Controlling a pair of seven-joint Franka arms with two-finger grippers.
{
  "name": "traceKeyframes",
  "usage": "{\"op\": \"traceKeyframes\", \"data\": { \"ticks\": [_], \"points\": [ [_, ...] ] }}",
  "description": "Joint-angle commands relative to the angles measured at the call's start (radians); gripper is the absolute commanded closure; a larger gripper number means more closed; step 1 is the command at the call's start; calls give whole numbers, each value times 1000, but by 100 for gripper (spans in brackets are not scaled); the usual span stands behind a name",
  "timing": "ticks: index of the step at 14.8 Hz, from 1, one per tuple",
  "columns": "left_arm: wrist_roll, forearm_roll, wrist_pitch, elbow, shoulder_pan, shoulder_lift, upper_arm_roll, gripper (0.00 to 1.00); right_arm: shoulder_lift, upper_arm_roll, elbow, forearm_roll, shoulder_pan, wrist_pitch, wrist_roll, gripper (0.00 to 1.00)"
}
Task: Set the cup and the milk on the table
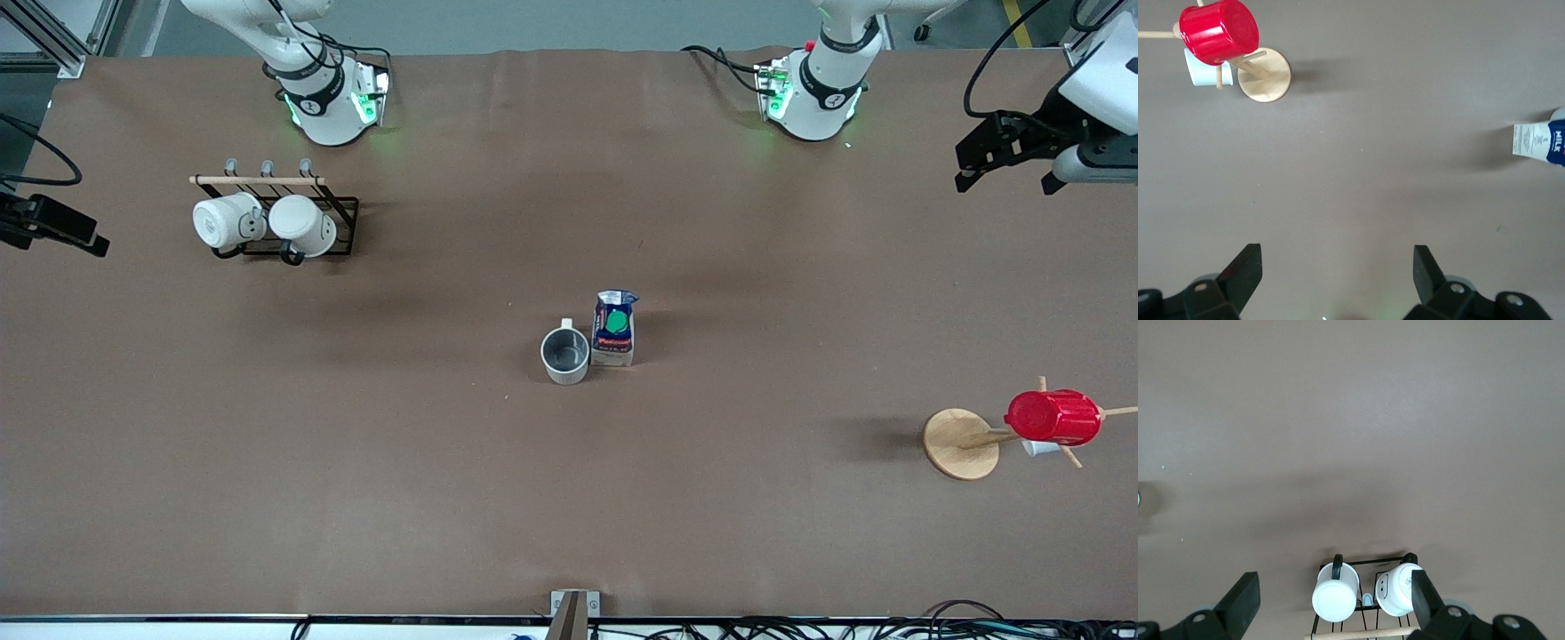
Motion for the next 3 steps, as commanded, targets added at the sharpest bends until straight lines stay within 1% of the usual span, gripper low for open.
{"op": "traceKeyframes", "data": {
  "ticks": [1, 3],
  "points": [
    [-43, -19, -18, 51, 15, 29, -30, 0, -17, -1, -9, 18, -3, -4, -9, 0],
    [-51, -20, -27, 50, 15, 27, -45, 0, -17, -1, -11, 18, -3, -4, -8, 0]
  ]
}}
